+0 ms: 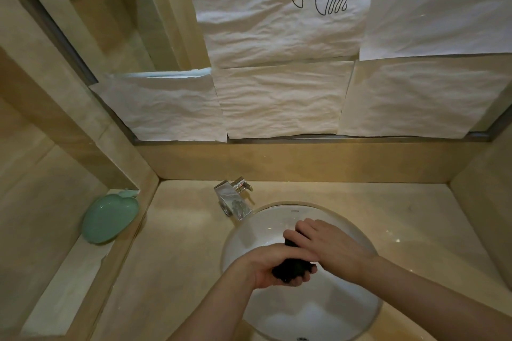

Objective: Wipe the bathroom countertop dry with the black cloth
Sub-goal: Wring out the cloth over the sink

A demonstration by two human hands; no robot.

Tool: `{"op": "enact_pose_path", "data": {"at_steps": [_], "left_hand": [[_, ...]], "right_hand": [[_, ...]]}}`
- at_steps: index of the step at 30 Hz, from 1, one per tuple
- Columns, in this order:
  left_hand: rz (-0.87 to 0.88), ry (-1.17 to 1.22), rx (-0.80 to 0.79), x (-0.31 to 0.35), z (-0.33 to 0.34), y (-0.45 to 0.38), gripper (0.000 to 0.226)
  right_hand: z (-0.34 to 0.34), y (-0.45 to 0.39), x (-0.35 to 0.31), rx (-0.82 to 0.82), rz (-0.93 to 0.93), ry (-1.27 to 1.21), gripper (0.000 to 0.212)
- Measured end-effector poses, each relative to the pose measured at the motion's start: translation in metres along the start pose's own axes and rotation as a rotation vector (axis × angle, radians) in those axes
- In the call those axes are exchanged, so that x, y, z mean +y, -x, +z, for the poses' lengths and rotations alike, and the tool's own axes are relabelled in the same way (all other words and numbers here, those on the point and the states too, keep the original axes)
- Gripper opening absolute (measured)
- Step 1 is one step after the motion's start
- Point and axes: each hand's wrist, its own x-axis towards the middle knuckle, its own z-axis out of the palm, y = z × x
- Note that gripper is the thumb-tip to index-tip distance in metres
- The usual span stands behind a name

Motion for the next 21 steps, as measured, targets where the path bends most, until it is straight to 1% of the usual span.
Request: {"op": "enact_pose_path", "data": {"at_steps": [2, 3, 4, 6, 7, 9, 11, 12, 13, 14, 17, 18, 20, 21], "left_hand": [[-0.023, 0.13, -0.054, -0.002, -0.004, 0.003, 0.021], [-0.056, 0.155, -0.089, -0.002, -0.004, 0.004, 0.021], [-0.105, 0.115, -0.106, 0.0, -0.003, 0.006, 0.019], [-0.176, -0.105, -0.094, 0.0, -0.001, 0.003, 0.008], [-0.193, -0.183, -0.084, 0.001, -0.001, 0.001, 0.012], [-0.204, -0.237, -0.086, 0.003, 0.0, -0.002, 0.027], [-0.201, -0.246, -0.091, 0.002, 0.002, -0.007, 0.037], [-0.2, -0.266, -0.069, 0.001, 0.003, -0.01, 0.04], [-0.197, -0.301, -0.037, 0.001, 0.003, -0.013, 0.043], [-0.188, -0.343, 0.007, 0.0, 0.003, -0.017, 0.044], [-0.131, -0.494, 0.184, -0.001, -0.005, -0.027, 0.039], [-0.107, -0.533, 0.241, -0.002, -0.009, -0.03, 0.036], [-0.051, -0.56, 0.321, -0.004, -0.016, -0.035, 0.029], [-0.028, -0.566, 0.347, -0.005, -0.02, -0.038, 0.026]], "right_hand": [[-0.004, -0.001, 0.0, 0.014, -0.043, 0.044, 0.028], [-0.003, -0.001, -0.001, -0.001, -0.082, 0.057, 0.028], [-0.002, -0.002, -0.002, -0.015, -0.129, 0.086, 0.032], [0.003, 0.0, -0.004, -0.042, -0.187, 0.154, 0.042], [0.005, 0.001, -0.003, -0.051, -0.199, 0.165, 0.045], [0.01, 0.002, 0.0, -0.072, -0.204, 0.129, 0.044], [0.012, 0.002, 0.002, -0.05, -0.184, 0.076, 0.032], [0.013, -0.001, 0.005, -0.034, -0.189, 0.079, 0.023], [0.013, -0.004, 0.007, -0.043, -0.19, 0.108, 0.02], [0.014, -0.009, 0.008, -0.062, -0.189, 0.141, 0.022], [0.022, -0.027, 0.014, -0.163, -0.132, 0.247, 0.029], [0.023, -0.035, 0.012, -0.213, -0.116, 0.254, 0.027], [0.022, -0.047, 0.006, -0.332, -0.059, 0.21, 0.012], [0.022, -0.053, 0.005, -0.383, -0.017, 0.202, 0.011]]}}
